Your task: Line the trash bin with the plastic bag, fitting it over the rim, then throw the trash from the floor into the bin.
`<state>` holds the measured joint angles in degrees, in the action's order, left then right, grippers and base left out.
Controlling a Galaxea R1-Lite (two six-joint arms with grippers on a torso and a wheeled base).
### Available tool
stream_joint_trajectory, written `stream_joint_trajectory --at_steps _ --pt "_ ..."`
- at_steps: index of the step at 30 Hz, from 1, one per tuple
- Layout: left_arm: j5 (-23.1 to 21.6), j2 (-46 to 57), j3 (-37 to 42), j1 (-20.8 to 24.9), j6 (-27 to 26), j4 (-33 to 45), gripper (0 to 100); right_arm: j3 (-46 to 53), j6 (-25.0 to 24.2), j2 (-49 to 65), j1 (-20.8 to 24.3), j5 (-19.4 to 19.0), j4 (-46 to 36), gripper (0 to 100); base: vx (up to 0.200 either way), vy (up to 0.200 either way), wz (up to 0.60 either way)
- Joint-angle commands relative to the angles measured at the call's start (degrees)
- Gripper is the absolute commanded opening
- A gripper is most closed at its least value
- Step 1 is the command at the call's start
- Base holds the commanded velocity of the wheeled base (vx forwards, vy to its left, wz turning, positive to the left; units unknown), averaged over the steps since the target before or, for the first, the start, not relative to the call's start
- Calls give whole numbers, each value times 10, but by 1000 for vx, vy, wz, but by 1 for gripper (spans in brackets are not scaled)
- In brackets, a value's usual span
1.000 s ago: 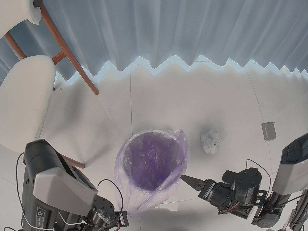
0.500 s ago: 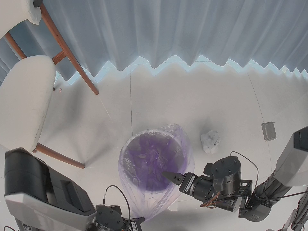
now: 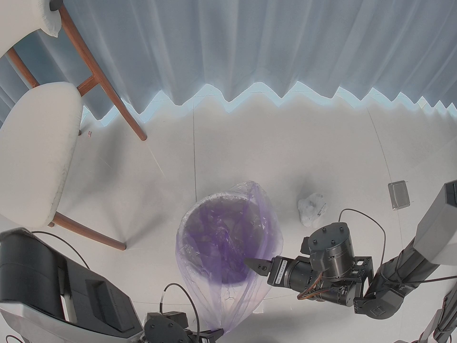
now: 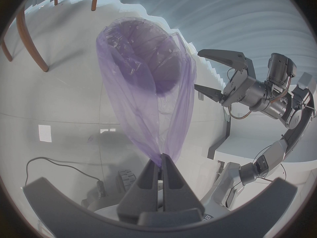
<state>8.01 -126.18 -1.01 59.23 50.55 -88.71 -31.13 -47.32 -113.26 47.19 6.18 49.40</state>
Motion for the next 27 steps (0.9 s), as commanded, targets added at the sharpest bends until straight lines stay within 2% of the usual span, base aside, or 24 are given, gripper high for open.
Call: stream_joint_trajectory --at_steps 1,10,17,24,27 --pt "0 -2 0 3 0 -1 0 -8 5 1 -1 1 -4 100 0 0 0" --pt "1 -24 -4 14 -2 -1 0 -45 21 20 -9 2 -4 100 0 0 0" --pt "1 -26 -18 14 -2 -1 0 -43 21 37 19 0 -8 100 0 0 0" --pt "4 -21 -24 13 -2 -1 0 -47 23 -10 18 1 -4 100 0 0 0" --pt "5 -19 -23 12 0 -1 0 -54 50 -38 15 4 -6 100 0 0 0"
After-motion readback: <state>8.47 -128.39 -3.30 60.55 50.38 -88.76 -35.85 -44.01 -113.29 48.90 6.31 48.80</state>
